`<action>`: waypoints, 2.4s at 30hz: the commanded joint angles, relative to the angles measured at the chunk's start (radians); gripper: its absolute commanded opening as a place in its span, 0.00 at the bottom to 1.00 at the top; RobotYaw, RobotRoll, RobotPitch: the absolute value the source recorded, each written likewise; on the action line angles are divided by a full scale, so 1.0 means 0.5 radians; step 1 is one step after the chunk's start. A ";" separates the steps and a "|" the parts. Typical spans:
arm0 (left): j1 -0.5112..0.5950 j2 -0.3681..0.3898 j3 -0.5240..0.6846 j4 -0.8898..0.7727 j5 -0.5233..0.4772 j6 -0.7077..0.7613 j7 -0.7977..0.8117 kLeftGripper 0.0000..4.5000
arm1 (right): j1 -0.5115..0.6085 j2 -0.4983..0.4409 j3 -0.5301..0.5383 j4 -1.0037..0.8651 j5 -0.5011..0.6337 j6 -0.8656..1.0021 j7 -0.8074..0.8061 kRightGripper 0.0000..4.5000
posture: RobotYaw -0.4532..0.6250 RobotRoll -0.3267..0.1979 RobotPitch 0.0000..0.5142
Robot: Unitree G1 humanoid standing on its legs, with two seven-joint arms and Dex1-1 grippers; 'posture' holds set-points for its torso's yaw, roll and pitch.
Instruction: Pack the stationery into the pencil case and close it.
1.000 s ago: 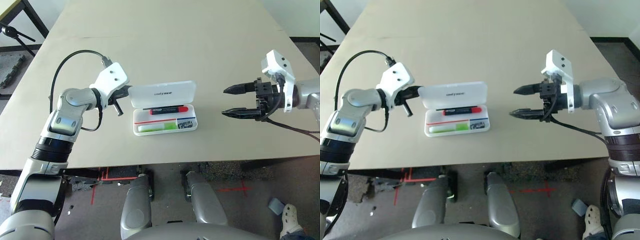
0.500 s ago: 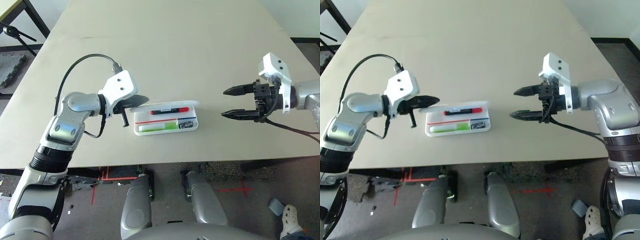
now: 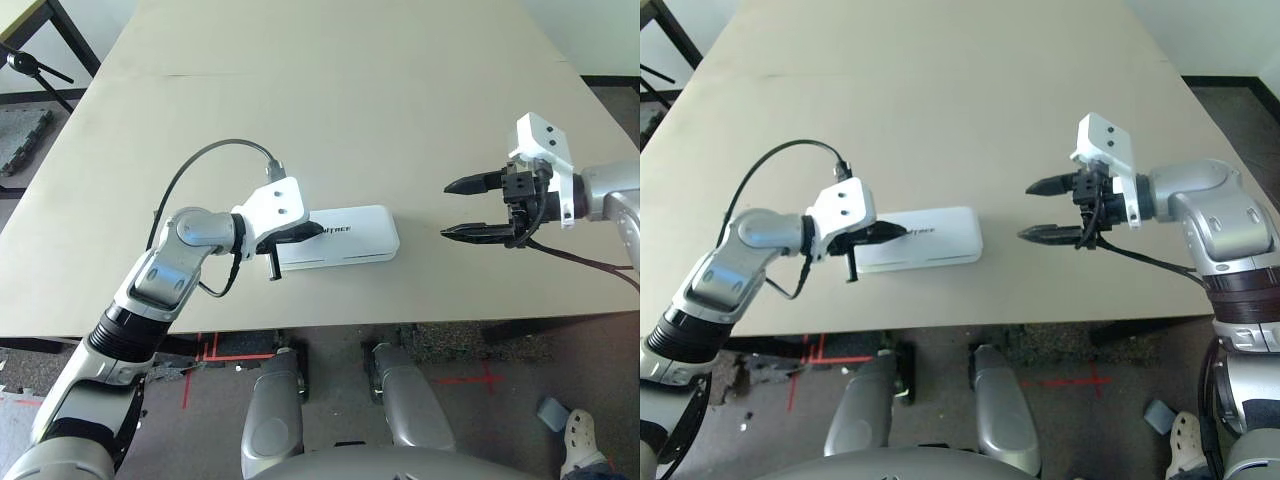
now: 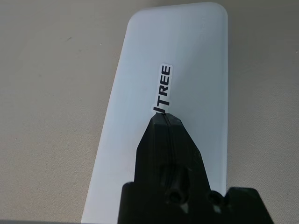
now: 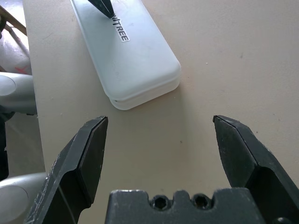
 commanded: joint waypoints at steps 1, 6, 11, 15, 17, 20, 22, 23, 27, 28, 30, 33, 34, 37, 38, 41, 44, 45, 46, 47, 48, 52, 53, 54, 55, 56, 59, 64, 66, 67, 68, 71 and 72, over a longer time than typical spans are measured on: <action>0.087 0.025 -0.131 -0.002 0.047 0.061 -0.066 0.00 | 0.038 0.005 0.038 -0.003 -0.027 -0.019 -0.006 1.00 | 0.36 0.62 0.41; 0.164 0.030 -0.173 0.001 0.034 0.096 -0.092 0.00 | 0.039 0.012 0.049 0.002 -0.036 -0.026 -0.014 1.00 | 0.36 0.62 0.41; 0.139 -0.084 0.034 0.060 -0.061 0.022 0.058 0.04 | 0.020 0.064 0.028 0.057 -0.078 -0.089 -0.107 1.00 | 0.36 0.62 0.42; 0.089 -0.190 0.259 0.115 -0.180 -0.027 0.184 0.31 | -0.009 0.160 -0.022 0.157 -0.109 -0.200 -0.241 1.00 | 0.36 0.62 0.42; 0.053 -0.238 0.430 0.178 -0.261 -0.067 0.268 0.48 | -0.024 0.247 -0.077 0.230 -0.108 -0.280 -0.354 1.00 | 0.37 0.62 0.42; 0.001 -0.281 0.648 0.272 -0.368 -0.093 0.373 0.75 | -0.050 0.364 -0.158 0.354 -0.116 -0.390 -0.535 1.00 | 0.38 0.62 0.43; -0.042 -0.303 0.782 0.342 -0.424 -0.104 0.465 0.92 | -0.072 0.444 -0.223 0.462 -0.131 -0.472 -0.687 1.00 | 0.38 0.62 0.42; -0.067 -0.312 0.852 0.388 -0.448 -0.116 0.518 0.99 | -0.087 0.481 -0.257 0.524 -0.140 -0.510 -0.771 1.00 | 0.38 0.62 0.42; -0.157 -0.339 1.065 0.559 -0.473 -0.155 0.767 0.99 | -0.136 0.604 -0.382 0.757 -0.184 -0.680 -1.085 1.00 | 0.39 0.62 0.41; -0.182 -0.348 1.121 0.617 -0.475 -0.159 0.845 0.99 | -0.150 0.634 -0.418 0.828 -0.204 -0.743 -1.187 1.00 | 0.39 0.62 0.41; -0.222 -0.358 1.213 0.741 -0.466 -0.188 0.989 0.99 | -0.179 0.683 -0.482 0.969 -0.241 -0.850 -1.384 1.00 | 0.39 0.62 0.40; -0.246 -0.349 1.287 0.929 -0.428 -0.302 1.129 0.99 | -0.225 0.724 -0.563 1.193 -0.300 -1.001 -1.669 1.00 | 0.39 0.62 0.40; -0.248 -0.346 1.307 0.990 -0.410 -0.349 1.183 0.99 | -0.239 0.733 -0.595 1.264 -0.309 -1.039 -1.764 1.00 | 0.39 0.62 0.40; -0.265 -0.347 1.351 1.152 -0.375 -0.483 1.329 0.99 | -0.276 0.753 -0.677 1.435 -0.313 -1.159 -1.991 1.00 | 0.39 0.62 0.39; -0.267 -0.346 1.358 1.197 -0.366 -0.526 1.364 0.99 | -0.286 0.758 -0.706 1.483 -0.311 -1.190 -2.061 1.00 | 0.39 0.62 0.39; -0.280 -0.344 1.361 1.311 -0.352 -0.621 1.439 0.99 | -0.316 0.762 -0.755 1.593 -0.306 -1.266 -2.182 1.00 | 0.38 0.62 0.38; -0.300 -0.347 1.376 1.400 -0.360 -0.688 1.509 0.99 | -0.338 0.764 -0.783 1.660 -0.306 -1.322 -2.254 1.00 | 0.38 0.62 0.38; -0.306 -0.346 1.376 1.425 -0.361 -0.708 1.523 0.99 | -0.344 0.765 -0.788 1.676 -0.305 -1.338 -2.275 1.00 | 0.38 0.62 0.38; -0.311 -0.344 1.372 1.447 -0.361 -0.725 1.530 0.99 | -0.350 0.767 -0.795 1.691 -0.300 -1.349 -2.290 1.00 | 0.38 0.62 0.38; -0.313 -0.343 1.368 1.464 -0.363 -0.739 1.533 0.99 | -0.355 0.767 -0.797 1.703 -0.296 -1.359 -2.299 1.00 | 0.38 0.62 0.38; -0.314 -0.343 1.363 1.478 -0.363 -0.752 1.536 0.99 | -0.359 0.768 -0.798 1.713 -0.296 -1.371 -2.308 1.00 | 0.38 0.62 0.38; -0.310 -0.338 1.351 1.505 -0.362 -0.782 1.548 0.99 | -0.367 0.773 -0.803 1.751 -0.295 -1.415 -2.339 1.00 | 0.38 0.62 0.37; -0.309 -0.338 1.351 1.505 -0.364 -0.782 1.551 0.99 | -0.371 0.775 -0.805 1.761 -0.296 -1.425 -2.347 1.00 | 0.38 0.62 0.37; -0.303 -0.338 1.353 1.500 -0.367 -0.778 1.558 0.99 | -0.377 0.777 -0.808 1.775 -0.297 -1.437 -2.358 1.00 | 0.38 0.62 0.36; -0.296 -0.340 1.355 1.494 -0.368 -0.773 1.564 0.99 | -0.384 0.777 -0.810 1.789 -0.299 -1.447 -2.365 1.00 | 0.38 0.62 0.36; -0.283 -0.342 1.357 1.485 -0.371 -0.772 1.567 0.99 | -0.389 0.777 -0.812 1.800 -0.301 -1.458 -2.372 1.00 | 0.38 0.62 0.36; -0.240 -0.346 1.368 1.452 -0.380 -0.764 1.584 0.99 | -0.405 0.772 -0.822 1.835 -0.303 -1.491 -2.398 1.00 | 0.39 0.62 0.35; -0.157 -0.344 1.382 1.378 -0.401 -0.732 1.597 0.99 | -0.408 0.759 -0.826 1.877 -0.312 -1.540 -2.414 1.00 | 0.38 0.62 0.35; -0.101 -0.349 1.388 1.308 -0.414 -0.708 1.600 0.99 | -0.404 0.755 -0.834 1.884 -0.305 -1.547 -2.415 1.00 | 0.38 0.62 0.35; -0.076 -0.352 1.389 1.271 -0.422 -0.692 1.603 0.99 | -0.402 0.753 -0.837 1.887 -0.302 -1.550 -2.414 1.00 | 0.38 0.62 0.35; -0.044 -0.356 1.389 1.223 -0.430 -0.672 1.605 0.99 | -0.399 0.749 -0.837 1.893 -0.302 -1.557 -2.411 1.00 | 0.38 0.62 0.35; 0.023 -0.368 1.391 1.104 -0.456 -0.613 1.610 0.99 | -0.399 0.745 -0.839 1.909 -0.302 -1.570 -2.407 1.00 | 0.39 0.62 0.36; 0.036 -0.372 1.388 1.075 -0.464 -0.602 1.605 0.99 | -0.399 0.748 -0.838 1.916 -0.302 -1.574 -2.407 1.00 | 0.39 0.62 0.36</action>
